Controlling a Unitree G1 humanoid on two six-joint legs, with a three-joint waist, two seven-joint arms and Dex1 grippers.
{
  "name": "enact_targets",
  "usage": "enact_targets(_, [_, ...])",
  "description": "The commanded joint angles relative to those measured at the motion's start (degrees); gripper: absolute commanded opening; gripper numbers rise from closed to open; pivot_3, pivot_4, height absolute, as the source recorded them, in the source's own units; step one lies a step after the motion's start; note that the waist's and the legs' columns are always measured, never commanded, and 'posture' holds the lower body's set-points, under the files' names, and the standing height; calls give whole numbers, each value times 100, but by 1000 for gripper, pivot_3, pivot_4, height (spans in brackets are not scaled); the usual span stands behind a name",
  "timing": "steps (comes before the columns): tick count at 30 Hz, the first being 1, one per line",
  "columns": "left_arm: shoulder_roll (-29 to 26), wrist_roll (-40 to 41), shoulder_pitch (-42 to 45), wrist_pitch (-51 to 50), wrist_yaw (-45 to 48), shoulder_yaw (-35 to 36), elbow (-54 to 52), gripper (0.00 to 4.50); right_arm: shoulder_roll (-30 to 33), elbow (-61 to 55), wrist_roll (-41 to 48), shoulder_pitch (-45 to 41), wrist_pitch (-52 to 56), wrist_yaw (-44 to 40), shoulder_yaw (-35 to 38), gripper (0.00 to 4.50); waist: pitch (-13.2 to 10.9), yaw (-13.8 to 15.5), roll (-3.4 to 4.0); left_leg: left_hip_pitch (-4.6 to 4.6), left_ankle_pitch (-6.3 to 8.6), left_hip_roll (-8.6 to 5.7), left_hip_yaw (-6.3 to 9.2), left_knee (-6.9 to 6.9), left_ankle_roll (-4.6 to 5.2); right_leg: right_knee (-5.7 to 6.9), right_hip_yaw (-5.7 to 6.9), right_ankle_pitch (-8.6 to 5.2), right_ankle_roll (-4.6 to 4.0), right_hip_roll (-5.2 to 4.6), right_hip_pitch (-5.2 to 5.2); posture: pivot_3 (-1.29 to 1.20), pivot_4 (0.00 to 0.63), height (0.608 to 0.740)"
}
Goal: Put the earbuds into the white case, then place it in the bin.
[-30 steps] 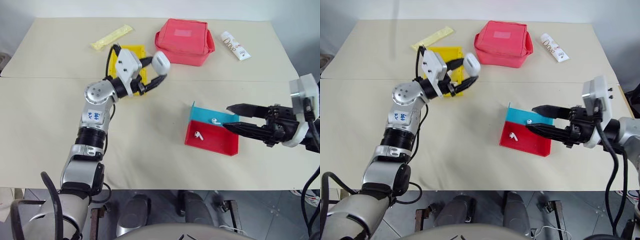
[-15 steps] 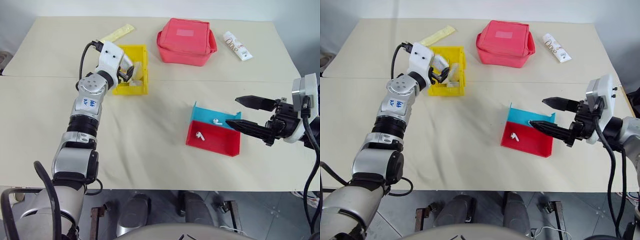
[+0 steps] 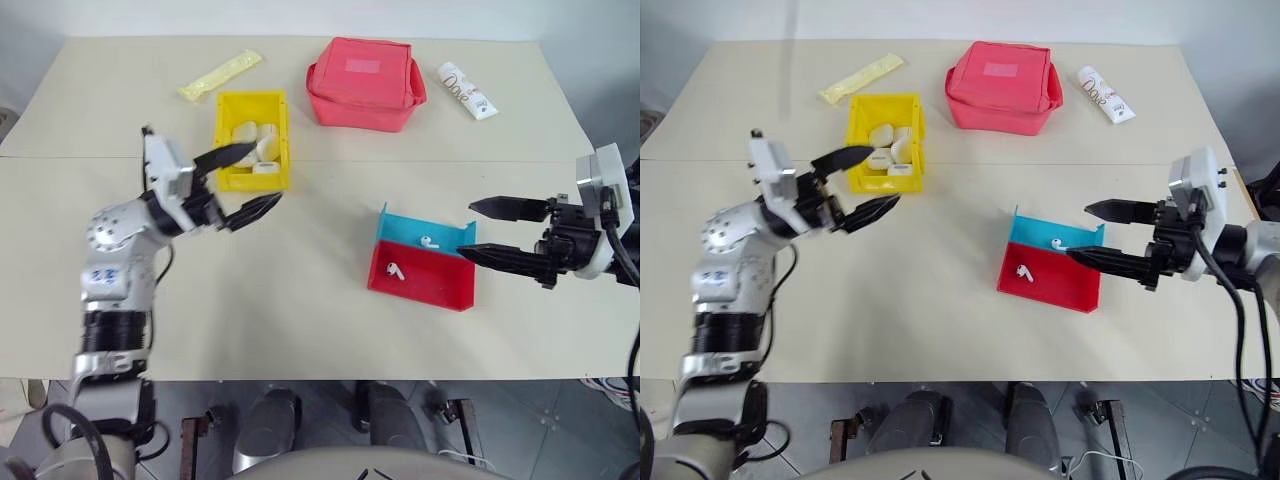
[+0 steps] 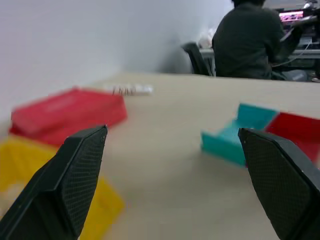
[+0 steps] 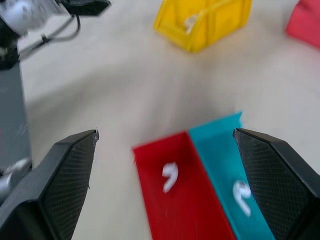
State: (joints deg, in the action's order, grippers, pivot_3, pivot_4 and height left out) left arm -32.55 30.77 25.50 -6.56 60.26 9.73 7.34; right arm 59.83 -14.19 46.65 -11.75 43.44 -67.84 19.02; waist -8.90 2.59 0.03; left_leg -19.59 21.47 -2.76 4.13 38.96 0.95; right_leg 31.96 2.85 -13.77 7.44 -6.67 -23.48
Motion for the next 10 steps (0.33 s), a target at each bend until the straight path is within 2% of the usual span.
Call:
enact_targets(1, [-332,339,-237,-138,562,241,-260,4462,342,160,-371,434,-490,-700,90,4500,0,44,0,1,1,-1,2,1,1,-1,0,0,-1,-1,4,0,150,740])
enact_targets(5, [-599,225,-408,-69,755,380,-30,4462,433,526,-547,688,-701,-1039,141,4500,-1,33,1,7,2,-7,-1,5,3,1,-1,0,0,-6,9,0,150,740])
enact_targets(10, [-509,321,-245,22,926,444,175,4462,301,646,-602,728,-698,-891,240,4500,-5,25,9,13,5,0,-1,0,-2,3,-7,-3,-5,-5,6,0,150,740])
